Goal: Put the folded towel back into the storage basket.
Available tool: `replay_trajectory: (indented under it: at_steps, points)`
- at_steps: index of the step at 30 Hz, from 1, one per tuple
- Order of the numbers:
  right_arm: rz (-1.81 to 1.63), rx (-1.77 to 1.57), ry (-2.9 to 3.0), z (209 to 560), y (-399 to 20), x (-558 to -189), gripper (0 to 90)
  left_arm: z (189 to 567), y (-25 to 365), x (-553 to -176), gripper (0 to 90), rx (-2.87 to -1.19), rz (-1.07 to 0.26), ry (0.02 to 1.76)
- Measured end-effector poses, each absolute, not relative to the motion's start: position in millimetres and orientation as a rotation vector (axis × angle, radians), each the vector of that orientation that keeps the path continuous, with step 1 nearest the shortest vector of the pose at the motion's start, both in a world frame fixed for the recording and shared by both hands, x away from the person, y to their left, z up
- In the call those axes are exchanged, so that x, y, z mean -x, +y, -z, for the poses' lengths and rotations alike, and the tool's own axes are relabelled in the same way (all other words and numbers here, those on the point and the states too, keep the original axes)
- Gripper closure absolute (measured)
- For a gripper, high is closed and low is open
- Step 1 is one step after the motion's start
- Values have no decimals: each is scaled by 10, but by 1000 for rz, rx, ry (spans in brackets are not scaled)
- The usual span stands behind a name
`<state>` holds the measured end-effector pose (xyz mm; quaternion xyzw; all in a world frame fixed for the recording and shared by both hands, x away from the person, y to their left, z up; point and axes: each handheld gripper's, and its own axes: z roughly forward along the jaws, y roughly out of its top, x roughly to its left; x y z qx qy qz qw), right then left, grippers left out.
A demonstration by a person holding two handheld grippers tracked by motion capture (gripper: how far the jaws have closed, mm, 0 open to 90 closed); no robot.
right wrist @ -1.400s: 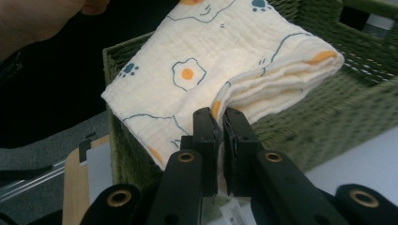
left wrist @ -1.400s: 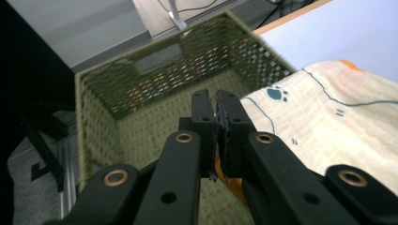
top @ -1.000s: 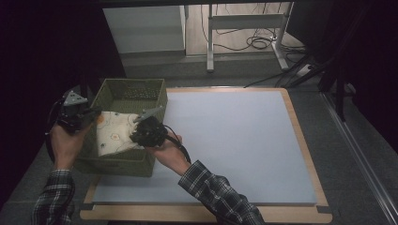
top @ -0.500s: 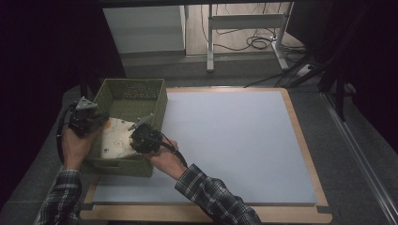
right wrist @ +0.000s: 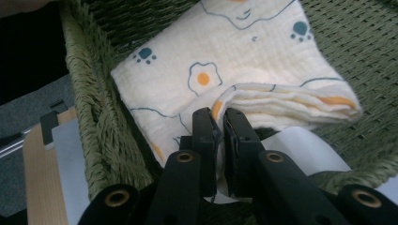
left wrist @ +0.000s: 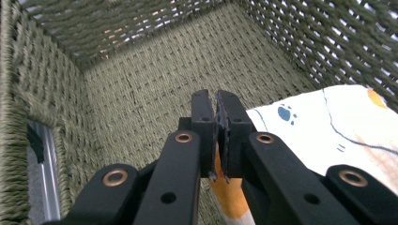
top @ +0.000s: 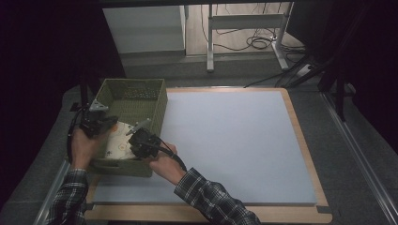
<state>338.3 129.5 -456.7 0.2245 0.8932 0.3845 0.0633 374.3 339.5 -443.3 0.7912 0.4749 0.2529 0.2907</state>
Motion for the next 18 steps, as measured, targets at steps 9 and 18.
replay_trajectory:
  at_steps: [9, 18]
  points:
    - [-1180, -658, 2680, 4510, 1290, -3380, 690, 4472, 3392, -3766, 679, -2095, -663, 1288]
    - [-1222, -634, 2656, 4419, 1190, -3409, 637, 4393, 3390, -3735, 526, -2012, -657, 1294]
